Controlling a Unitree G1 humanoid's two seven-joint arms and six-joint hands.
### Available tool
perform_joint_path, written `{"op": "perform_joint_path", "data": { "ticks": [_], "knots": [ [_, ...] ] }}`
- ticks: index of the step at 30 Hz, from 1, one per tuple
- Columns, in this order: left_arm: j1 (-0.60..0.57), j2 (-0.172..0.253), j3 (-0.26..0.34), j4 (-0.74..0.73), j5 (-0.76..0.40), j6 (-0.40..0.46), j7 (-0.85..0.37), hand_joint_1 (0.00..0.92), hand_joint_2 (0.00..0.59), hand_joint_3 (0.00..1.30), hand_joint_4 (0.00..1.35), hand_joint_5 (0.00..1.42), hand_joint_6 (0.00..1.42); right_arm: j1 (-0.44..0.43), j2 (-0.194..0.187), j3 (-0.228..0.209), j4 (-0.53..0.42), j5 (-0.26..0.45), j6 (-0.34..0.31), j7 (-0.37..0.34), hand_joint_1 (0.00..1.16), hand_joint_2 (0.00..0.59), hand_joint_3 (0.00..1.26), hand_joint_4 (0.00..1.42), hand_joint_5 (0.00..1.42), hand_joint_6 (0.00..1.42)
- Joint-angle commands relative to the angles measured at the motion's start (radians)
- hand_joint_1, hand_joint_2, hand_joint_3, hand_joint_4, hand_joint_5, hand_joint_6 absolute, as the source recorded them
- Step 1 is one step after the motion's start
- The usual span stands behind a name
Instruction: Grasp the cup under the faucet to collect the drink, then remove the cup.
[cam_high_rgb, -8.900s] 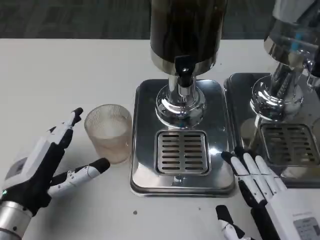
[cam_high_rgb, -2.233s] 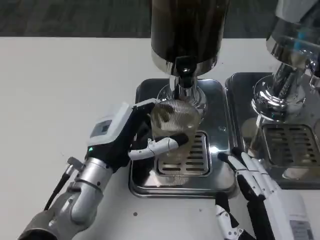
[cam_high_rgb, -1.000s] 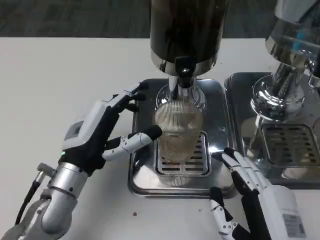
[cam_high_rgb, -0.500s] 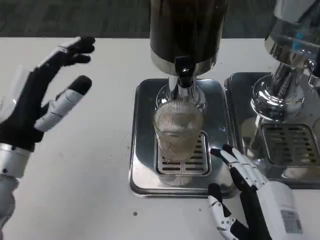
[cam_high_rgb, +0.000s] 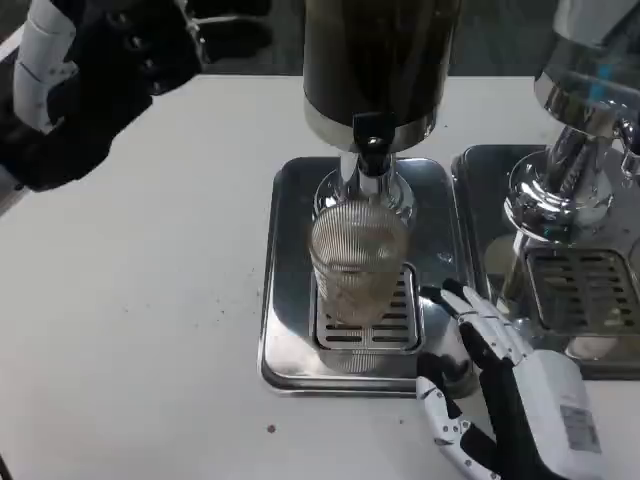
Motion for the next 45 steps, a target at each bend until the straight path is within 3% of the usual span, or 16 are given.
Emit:
{"op": "perform_joint_path", "data": {
  "ticks": [1,5,8,15,26,33,45],
  "knots": [
    [-0.051,-0.01,0.001,-0.009,-0.033,0.175,-0.127,0.0,0.13,0.22,0.19,0.22,0.15,-0.003,0.0,-0.004,0.013,0.009,-0.016,-0.018,0.3,0.519,0.23,0.13,0.15,0.22],
    [-0.09,-0.043,-0.003,0.002,-0.023,0.276,-0.192,0.0,0.126,0.18,0.13,0.17,0.11,0.0,0.005,-0.003,0.016,0.01,-0.013,-0.027,0.3,0.519,0.24,0.13,0.15,0.21],
    [-0.108,-0.063,0.002,0.009,-0.003,0.303,-0.208,0.0,0.126,0.18,0.11,0.16,0.09,0.003,0.009,-0.004,0.019,0.012,-0.012,-0.033,0.3,0.519,0.24,0.13,0.15,0.21],
    [-0.106,-0.133,-0.005,-0.012,0.113,0.184,-0.148,0.0,0.13,0.17,0.1,0.14,0.06,0.011,0.021,-0.004,0.027,0.016,-0.01,-0.049,0.3,0.519,0.24,0.14,0.15,0.21],
    [-0.111,-0.211,-0.029,0.027,0.205,0.131,-0.129,0.0,0.133,0.17,0.09,0.13,0.04,0.021,0.034,-0.006,0.03,0.021,-0.01,-0.055,0.3,0.519,0.25,0.14,0.15,0.21],
    [-0.108,-0.231,-0.039,0.081,0.263,0.096,-0.132,0.0,0.135,0.16,0.08,0.12,0.04,0.028,0.035,-0.007,0.025,0.019,-0.01,-0.056,0.3,0.519,0.25,0.14,0.15,0.21],
    [-0.103,-0.227,-0.058,0.135,0.329,0.023,-0.138,0.0,0.136,0.16,0.08,0.12,0.04,0.029,0.032,-0.01,0.023,0.031,-0.012,-0.047,0.3,0.519,0.25,0.15,0.15,0.21]
  ]
}}
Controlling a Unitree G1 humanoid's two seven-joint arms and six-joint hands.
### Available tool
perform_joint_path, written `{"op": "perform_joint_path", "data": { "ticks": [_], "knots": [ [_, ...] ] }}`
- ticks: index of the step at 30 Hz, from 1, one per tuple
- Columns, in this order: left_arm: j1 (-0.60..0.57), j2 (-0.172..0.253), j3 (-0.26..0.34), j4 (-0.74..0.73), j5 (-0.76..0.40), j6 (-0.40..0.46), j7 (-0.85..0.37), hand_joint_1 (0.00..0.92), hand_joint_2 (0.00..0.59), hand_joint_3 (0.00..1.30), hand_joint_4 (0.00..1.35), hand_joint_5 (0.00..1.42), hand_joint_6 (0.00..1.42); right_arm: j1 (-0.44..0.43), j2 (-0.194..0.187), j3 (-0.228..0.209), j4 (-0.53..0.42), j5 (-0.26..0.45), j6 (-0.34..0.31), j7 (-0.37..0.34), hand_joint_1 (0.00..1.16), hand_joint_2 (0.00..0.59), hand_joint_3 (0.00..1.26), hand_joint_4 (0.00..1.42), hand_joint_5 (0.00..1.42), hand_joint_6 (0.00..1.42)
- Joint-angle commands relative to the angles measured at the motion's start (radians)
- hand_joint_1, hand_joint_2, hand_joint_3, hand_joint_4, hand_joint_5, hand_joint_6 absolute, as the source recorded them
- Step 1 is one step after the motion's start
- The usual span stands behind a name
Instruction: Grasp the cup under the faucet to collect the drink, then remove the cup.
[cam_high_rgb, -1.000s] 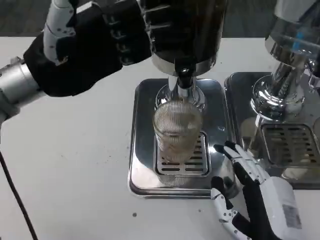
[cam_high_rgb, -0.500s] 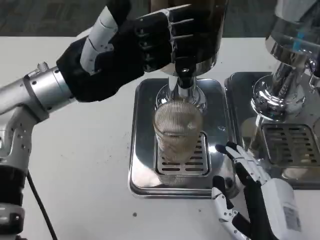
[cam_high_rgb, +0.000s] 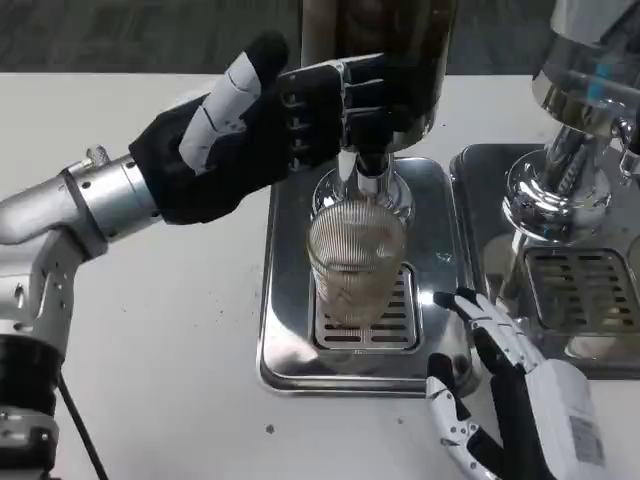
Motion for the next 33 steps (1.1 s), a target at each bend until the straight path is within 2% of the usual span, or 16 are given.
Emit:
{"op": "perform_joint_path", "data": {
  "ticks": [1,6,11,27,33],
  "knots": [
    [0.003,0.004,-0.024,0.016,0.04,-0.049,-0.014,0.0,0.135,0.16,0.08,0.12,0.04,0.008,-0.006,-0.007,0.001,0.013,-0.012,-0.003,0.3,0.519,0.25,0.15,0.16,0.21],
    [0.018,0.009,-0.049,0.03,0.079,-0.109,-0.032,0.0,0.133,0.16,0.08,0.12,0.04,0.014,-0.004,-0.002,-0.002,0.013,-0.01,-0.006,0.3,0.519,0.25,0.15,0.16,0.21],
    [0.033,0.013,-0.065,0.037,0.114,-0.205,-0.023,0.0,0.128,0.16,0.08,0.12,0.04,0.02,-0.004,-0.005,-0.006,0.013,-0.008,-0.007,0.3,0.519,0.25,0.15,0.16,0.21],
    [0.045,0.038,-0.109,0.102,0.222,-0.484,0.054,0.0,0.124,0.12,0.02,0.07,0.01,0.022,-0.002,-0.004,-0.006,0.012,-0.007,-0.006,0.3,0.519,0.25,0.15,0.16,0.21],
    [0.048,0.048,-0.128,0.115,0.247,-0.562,0.078,0.0,0.123,0.11,0.01,0.06,0.01,0.019,-0.004,-0.006,-0.005,0.015,-0.007,-0.002,0.3,0.519,0.25,0.15,0.16,0.21]
  ]
}}
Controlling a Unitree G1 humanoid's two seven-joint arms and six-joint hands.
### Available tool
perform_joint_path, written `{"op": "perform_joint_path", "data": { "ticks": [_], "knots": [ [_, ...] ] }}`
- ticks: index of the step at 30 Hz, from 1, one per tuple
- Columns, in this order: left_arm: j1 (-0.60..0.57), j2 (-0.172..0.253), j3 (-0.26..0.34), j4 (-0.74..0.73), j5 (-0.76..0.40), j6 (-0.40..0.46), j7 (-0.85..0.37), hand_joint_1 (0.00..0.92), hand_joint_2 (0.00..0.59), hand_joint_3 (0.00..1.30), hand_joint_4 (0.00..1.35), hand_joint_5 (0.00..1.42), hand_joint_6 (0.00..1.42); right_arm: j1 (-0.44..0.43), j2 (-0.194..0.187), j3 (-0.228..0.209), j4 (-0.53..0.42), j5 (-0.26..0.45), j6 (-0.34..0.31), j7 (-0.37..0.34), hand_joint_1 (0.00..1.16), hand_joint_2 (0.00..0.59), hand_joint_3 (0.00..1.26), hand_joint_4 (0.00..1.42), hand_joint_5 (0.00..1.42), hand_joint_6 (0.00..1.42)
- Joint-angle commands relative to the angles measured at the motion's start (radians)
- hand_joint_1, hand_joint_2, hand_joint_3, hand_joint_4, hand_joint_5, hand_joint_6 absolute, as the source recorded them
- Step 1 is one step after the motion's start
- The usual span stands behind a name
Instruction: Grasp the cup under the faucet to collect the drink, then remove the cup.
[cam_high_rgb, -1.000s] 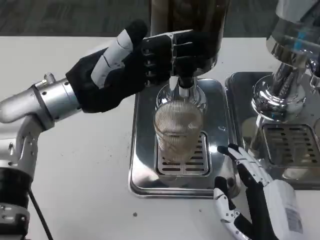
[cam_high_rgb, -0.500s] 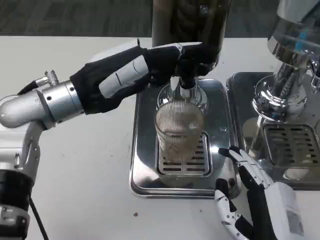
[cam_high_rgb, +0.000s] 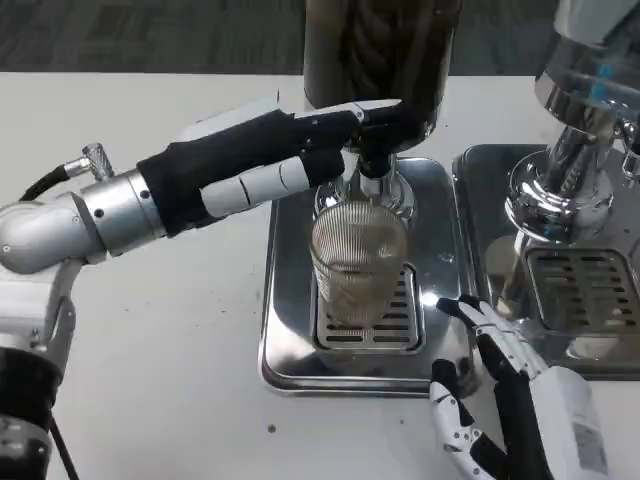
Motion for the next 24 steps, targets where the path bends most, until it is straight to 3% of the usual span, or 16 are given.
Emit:
{"op": "perform_joint_path", "data": {
  "ticks": [1,24],
  "knots": [
    [0.024,0.014,-0.035,0.026,0.051,-0.044,0.0,0.0,0.123,0.11,0.01,0.06,0.01,0.002,-0.004,-0.006,-0.004,0.006,-0.007,-0.002,0.3,0.519,0.25,0.15,0.16,0.2],
    [0.016,0.044,-0.097,0.085,0.123,-0.275,0.101,0.0,0.13,0.12,0.0,0.05,0.01,0.002,-0.004,-0.017,-0.007,0.017,-0.009,-0.004,0.3,0.519,0.25,0.15,0.16,0.2]
  ]
}}
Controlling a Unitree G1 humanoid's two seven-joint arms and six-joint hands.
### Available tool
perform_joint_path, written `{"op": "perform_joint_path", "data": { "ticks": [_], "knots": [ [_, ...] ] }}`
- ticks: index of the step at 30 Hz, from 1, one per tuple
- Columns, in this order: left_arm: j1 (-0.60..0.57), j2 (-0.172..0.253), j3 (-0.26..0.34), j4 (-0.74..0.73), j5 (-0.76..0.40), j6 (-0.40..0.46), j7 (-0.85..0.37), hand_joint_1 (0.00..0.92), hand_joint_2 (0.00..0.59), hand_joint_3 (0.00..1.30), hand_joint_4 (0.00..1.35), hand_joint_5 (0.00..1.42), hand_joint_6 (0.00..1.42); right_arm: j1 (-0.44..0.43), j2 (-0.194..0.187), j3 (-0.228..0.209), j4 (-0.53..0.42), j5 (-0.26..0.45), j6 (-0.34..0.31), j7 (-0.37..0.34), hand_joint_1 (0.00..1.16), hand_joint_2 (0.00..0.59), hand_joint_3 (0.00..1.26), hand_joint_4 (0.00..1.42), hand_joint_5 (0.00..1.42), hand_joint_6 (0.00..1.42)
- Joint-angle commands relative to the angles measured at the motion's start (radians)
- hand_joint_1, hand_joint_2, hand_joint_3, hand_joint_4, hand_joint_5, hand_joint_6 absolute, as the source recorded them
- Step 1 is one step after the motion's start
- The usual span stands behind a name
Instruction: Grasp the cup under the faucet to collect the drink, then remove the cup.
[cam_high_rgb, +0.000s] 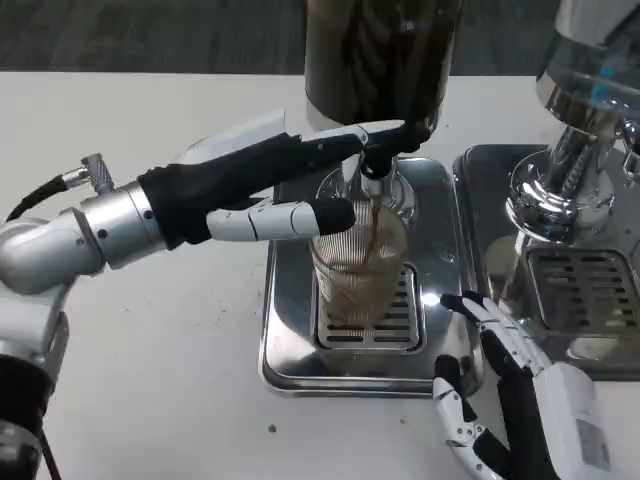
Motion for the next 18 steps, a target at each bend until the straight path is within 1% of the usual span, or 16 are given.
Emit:
{"op": "perform_joint_path", "data": {
  "ticks": [1,5,7,11,15,18],
  "knots": [
    [0.012,0.01,-0.03,0.017,0.045,-0.038,-0.001,0.0,0.13,0.12,0.0,0.05,0.01,0.009,-0.004,-0.011,-0.009,0.011,-0.009,-0.004,0.3,0.519,0.25,0.15,0.16,0.2],
    [0.013,0.015,-0.036,0.02,0.057,-0.054,0.017,0.0,0.13,0.12,0.01,0.05,0.01,0.009,-0.002,-0.02,-0.013,0.031,-0.011,0.003,0.3,0.519,0.25,0.15,0.16,0.2],
    [0.013,0.017,-0.037,0.022,0.063,-0.06,0.025,0.0,0.13,0.12,0.01,0.05,0.01,0.009,0.003,-0.028,-0.014,0.053,-0.014,0.011,0.3,0.519,0.25,0.15,0.16,0.2],
    [0.014,0.021,-0.044,0.023,0.076,-0.073,0.039,0.0,0.13,0.12,0.01,0.05,0.01,0.01,0.006,-0.039,-0.017,0.092,-0.023,0.027,0.3,0.497,0.24,0.15,0.16,0.21],
    [0.014,0.025,-0.053,0.026,0.084,-0.081,0.051,0.0,0.13,0.12,0.01,0.05,0.01,0.006,0.014,-0.064,-0.027,0.166,-0.047,0.06,0.35,0.429,0.23,0.15,0.16,0.21],
    [0.014,0.028,-0.058,0.028,0.086,-0.083,0.059,0.0,0.13,0.12,0.01,0.05,0.01,0.002,0.012,-0.083,-0.035,0.201,-0.057,0.088,0.39,0.38,0.22,0.15,0.16,0.22]
  ]
}}
